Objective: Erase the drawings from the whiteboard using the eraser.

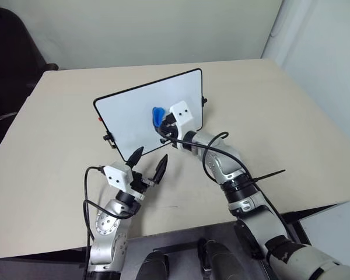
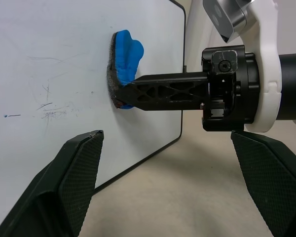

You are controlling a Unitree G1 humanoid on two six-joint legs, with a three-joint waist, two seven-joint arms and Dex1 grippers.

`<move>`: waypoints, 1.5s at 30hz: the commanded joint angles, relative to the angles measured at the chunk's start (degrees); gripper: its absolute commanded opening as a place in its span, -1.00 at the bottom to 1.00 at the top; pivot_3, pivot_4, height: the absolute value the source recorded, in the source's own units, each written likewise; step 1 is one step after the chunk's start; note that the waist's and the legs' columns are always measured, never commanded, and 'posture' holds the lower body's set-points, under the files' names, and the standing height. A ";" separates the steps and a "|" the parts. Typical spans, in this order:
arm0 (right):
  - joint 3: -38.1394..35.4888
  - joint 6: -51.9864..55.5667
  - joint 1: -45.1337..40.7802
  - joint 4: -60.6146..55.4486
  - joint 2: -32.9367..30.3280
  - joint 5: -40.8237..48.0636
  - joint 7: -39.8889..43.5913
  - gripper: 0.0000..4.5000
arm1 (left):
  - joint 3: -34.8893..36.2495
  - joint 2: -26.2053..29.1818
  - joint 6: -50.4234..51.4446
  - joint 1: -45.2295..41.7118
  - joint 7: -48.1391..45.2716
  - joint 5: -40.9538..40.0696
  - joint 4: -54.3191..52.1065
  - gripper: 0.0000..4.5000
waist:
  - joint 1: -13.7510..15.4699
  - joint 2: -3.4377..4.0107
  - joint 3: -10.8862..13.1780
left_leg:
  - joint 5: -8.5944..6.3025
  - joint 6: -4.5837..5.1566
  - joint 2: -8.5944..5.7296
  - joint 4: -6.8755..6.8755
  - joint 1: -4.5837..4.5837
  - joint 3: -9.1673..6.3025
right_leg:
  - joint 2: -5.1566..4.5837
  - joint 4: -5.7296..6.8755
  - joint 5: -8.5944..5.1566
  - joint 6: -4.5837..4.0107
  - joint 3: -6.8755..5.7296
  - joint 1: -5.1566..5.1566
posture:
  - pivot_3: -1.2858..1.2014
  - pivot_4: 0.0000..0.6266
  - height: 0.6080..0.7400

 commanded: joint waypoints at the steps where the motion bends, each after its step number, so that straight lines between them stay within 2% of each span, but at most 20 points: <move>1: 0.42 0.11 -2.43 -1.33 2.01 0.92 0.56 -0.89 | -0.06 -0.02 -1.27 0.40 0.17 0.40 -1.77 1.00 | -0.02 0.00 0.00 | -0.01 -0.02 0.03 0.00 0.00 0.01 | 0.02 0.00 0.04 -0.11 0.00 -0.02 | 0.03 -0.52 1.00; 4: -1.79 -0.86 -3.20 1.01 0.69 0.39 -0.53 -0.89 | 0.12 0.04 -1.21 0.54 0.32 0.26 -1.94 1.00 | 0.00 0.00 0.00 | -0.02 -0.03 0.09 -0.04 0.00 0.00 | 0.07 0.00 0.17 -0.39 -0.02 -0.04 | 0.03 -0.52 1.00; 11: -9.31 -2.20 -5.70 8.32 -3.09 0.96 -6.33 -0.89 | 0.27 0.26 -1.04 0.71 0.27 0.09 -2.16 1.00 | 0.52 0.00 0.00 | 0.15 0.05 0.10 0.06 0.00 0.00 | 0.07 0.02 0.10 -0.23 -0.02 0.04 | 0.03 -0.52 1.00; 16: -10.69 -3.50 -6.04 11.98 -5.07 0.45 -7.89 -0.89 | -0.24 0.23 -0.68 0.71 -0.03 -0.02 -2.36 1.00 | 0.67 -0.03 0.02 | 0.20 0.09 0.09 0.11 0.03 -0.03 | 0.06 -0.17 0.14 -0.28 -0.01 0.13 | 0.03 -0.52 1.00; 26: -7.46 0.64 -4.27 6.08 -3.62 0.85 -6.04 -0.89 | -0.98 -0.03 -0.59 0.93 0.02 -0.15 -2.54 1.00 | 0.31 -0.03 0.03 | -0.10 -0.07 0.14 0.03 0.12 -0.04 | 0.15 -0.47 0.49 -0.10 -0.10 -0.05 | 0.03 -0.52 1.00; 33: -2.71 3.43 -4.36 1.68 0.65 0.88 -4.04 -0.89 | -1.61 -0.40 -0.55 0.62 0.15 0.04 -2.27 1.00 | -0.47 -0.02 0.03 | -0.28 -0.14 0.25 -0.04 0.11 0.03 | 0.36 -0.51 0.80 -0.70 -0.01 -0.26 | 0.03 -0.52 1.00; 36: -1.10 4.21 -4.37 0.40 1.90 1.05 -2.96 -0.89 | -1.81 -0.55 -0.68 0.87 0.31 0.13 -2.44 1.00 | -0.45 -0.02 0.03 | -0.27 -0.14 0.42 -0.03 0.11 0.02 | 0.54 -0.50 0.59 -0.36 -0.01 -0.29 | 0.03 -0.52 1.00; 45: 1.19 4.29 -3.69 -0.99 3.22 1.13 -1.61 -0.89 | -1.48 -0.46 -0.94 1.28 0.57 0.01 -2.79 1.00 | -0.04 -0.02 0.03 | -0.26 -0.18 0.54 -0.01 0.09 0.04 | 0.66 -0.53 0.62 -0.43 -0.03 -0.29 | 0.03 -0.52 1.00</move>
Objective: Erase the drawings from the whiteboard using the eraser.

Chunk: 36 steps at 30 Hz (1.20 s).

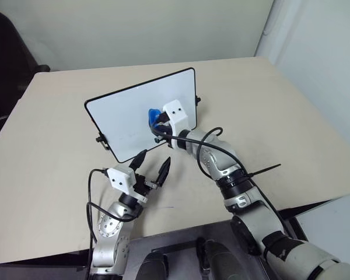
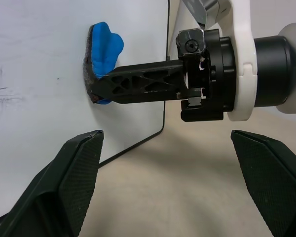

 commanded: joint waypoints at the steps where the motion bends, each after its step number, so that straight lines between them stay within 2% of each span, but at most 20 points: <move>1: 0.77 -0.43 -0.11 -3.33 1.67 0.81 0.96 -0.89 | 0.34 0.11 -0.95 0.07 0.20 0.03 -2.46 1.00 | -0.01 0.00 0.00 | -0.02 -0.03 0.00 0.00 0.00 0.00 | 0.00 0.00 -0.01 -0.01 0.00 -0.01 | 0.03 -0.52 1.00; 5: -1.20 0.84 2.35 -7.38 -1.52 1.28 0.97 -0.89 | 0.78 0.54 -0.87 -0.60 -0.28 -0.33 -1.75 1.00 | 0.17 0.00 0.00 | -0.06 -0.10 0.01 -0.01 0.00 -0.02 | 0.00 0.02 0.19 -0.49 -0.01 -0.02 | 0.03 -0.52 1.00; 16: -7.86 12.31 10.19 -23.45 -10.46 3.37 -2.05 -0.89 | 0.15 0.12 -1.01 -3.15 -1.51 -0.29 1.63 1.00 | 1.60 -0.03 -0.02 | -0.11 -0.13 -0.01 0.11 -0.04 0.06 | -0.03 -0.02 0.13 -0.43 0.00 0.07 | 0.03 -0.52 1.00; 19: -7.07 20.97 13.06 -31.14 -14.89 4.27 -1.04 -0.89 | -0.28 -0.17 -1.16 -3.79 -1.88 -0.01 2.53 1.00 | 1.65 -0.03 -0.02 | -0.11 -0.13 -0.01 0.10 -0.02 0.06 | -0.03 -0.01 0.12 -0.42 -0.01 0.07 | 0.03 -0.52 1.00; 23: -2.26 35.12 16.94 -40.20 -25.53 6.67 2.80 -0.89 | -0.78 -0.75 -1.47 -4.01 -1.83 0.43 3.27 1.00 | 1.84 -0.03 -0.02 | -0.12 -0.08 -0.04 0.17 0.01 0.11 | -0.02 -0.06 0.06 -0.29 -0.03 0.26 | 0.03 -0.52 1.00; 25: -4.56 41.27 18.22 -43.41 -27.43 8.51 2.71 -0.89 | -0.99 -1.05 -1.68 -4.09 -1.67 0.69 3.59 1.00 | 1.86 -0.04 -0.02 | -0.13 -0.06 -0.09 0.18 0.18 0.14 | -0.02 -0.09 -0.26 0.24 -0.01 0.44 | 0.03 -0.52 1.00; 27: -6.95 47.05 20.17 -46.72 -30.58 10.56 3.86 -0.89 | -1.03 -1.40 -1.83 -4.06 -1.56 0.83 3.83 1.00 | 1.84 -0.04 -0.02 | -0.12 -0.04 -0.18 0.17 0.26 0.17 | -0.02 -0.07 -0.28 0.36 0.01 0.48 | 0.03 -0.52 1.00; 33: -7.04 50.40 24.14 -49.74 -37.71 12.98 5.25 -0.89 | -1.32 -1.95 -2.26 -4.22 -1.64 0.98 4.71 1.00 | 1.88 -0.06 0.00 | -0.03 0.09 -0.40 0.18 0.48 0.27 | 0.06 -0.10 -0.28 0.45 0.01 0.78 | 0.03 -0.52 1.00; 36: -6.16 48.92 25.36 -49.32 -39.25 12.99 4.92 -0.47 | -1.50 -2.18 -2.60 -4.59 -1.81 1.21 5.48 1.00 | 1.86 -0.06 0.00 | 0.03 0.19 -0.43 0.17 0.49 0.26 | 0.10 -0.15 -0.28 0.48 0.01 0.85 | 0.03 -0.52 1.00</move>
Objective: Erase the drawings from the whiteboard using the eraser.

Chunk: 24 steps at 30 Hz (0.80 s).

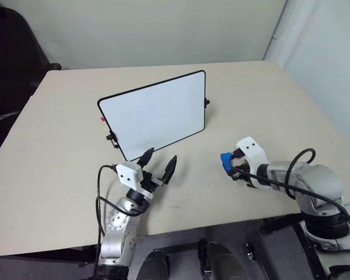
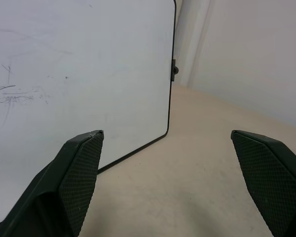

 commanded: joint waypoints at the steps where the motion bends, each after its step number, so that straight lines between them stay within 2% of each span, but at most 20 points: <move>1: 0.24 -1.36 0.18 -1.31 -1.22 0.90 0.35 -0.31 | -0.44 -0.40 -1.36 -0.88 -0.28 0.47 0.03 1.00 | -0.02 0.00 0.00 | 0.01 0.01 -0.01 0.00 0.01 0.00 | 0.00 0.00 0.00 0.00 0.00 0.01 | 0.03 -0.52 1.00; 4: -0.10 -2.40 0.29 -0.97 -1.77 0.73 0.18 0.14 | -0.50 -0.51 -1.38 -1.27 -0.27 0.52 0.43 1.00 | 0.00 0.00 0.00 | 0.02 0.03 -0.06 0.00 -0.01 -0.02 | 0.06 -0.03 0.00 0.02 -0.01 0.03 | 0.03 -0.52 1.00; 9: -4.19 -13.05 3.80 -5.56 -4.05 1.76 3.11 0.94 | -0.71 -0.45 -1.32 -1.00 -0.61 0.31 0.28 1.00 | 0.12 0.00 0.01 | 0.01 0.05 -0.16 -0.02 -0.05 -0.06 | 0.08 -0.11 -0.03 0.08 -0.03 0.05 | 0.03 -0.52 1.00; 11: -6.41 -17.70 5.28 -6.62 -4.62 2.49 4.56 0.94 | -0.98 -0.44 -1.27 -0.93 -0.78 0.33 0.27 1.00 | 0.21 0.01 0.01 | -0.01 0.08 -0.42 -0.03 -0.08 -0.08 | 0.08 -0.11 -0.11 0.19 -0.02 0.04 | 0.03 -0.52 1.00; 13: -9.15 -27.68 7.08 -7.61 -4.34 1.36 5.46 0.94 | -1.32 -0.52 -1.29 -0.74 -0.76 0.53 0.11 1.00 | 0.26 0.01 0.01 | -0.01 0.09 -0.54 -0.03 -0.08 -0.14 | 0.08 -0.12 -0.16 0.27 0.03 0.06 | 0.03 -0.52 1.00; 17: -14.19 -38.88 9.24 -7.09 0.34 5.99 8.96 0.94 | -1.64 -0.55 -1.43 -1.14 -0.72 0.64 0.66 1.00 | 0.32 0.01 0.01 | -0.06 0.18 -0.59 -0.02 -0.07 -0.22 | 0.05 -0.34 -0.19 0.33 0.07 0.21 | 0.03 -0.52 1.00; 24: -12.31 -46.62 10.06 -5.77 5.58 7.08 8.08 0.94 | -0.73 -0.10 -1.45 -2.63 -1.06 0.10 2.41 1.00 | 0.34 0.01 0.01 | -0.09 0.25 -0.39 -0.01 -0.04 -0.34 | -0.05 -0.36 -0.23 0.44 0.13 0.24 | 0.03 -0.52 1.00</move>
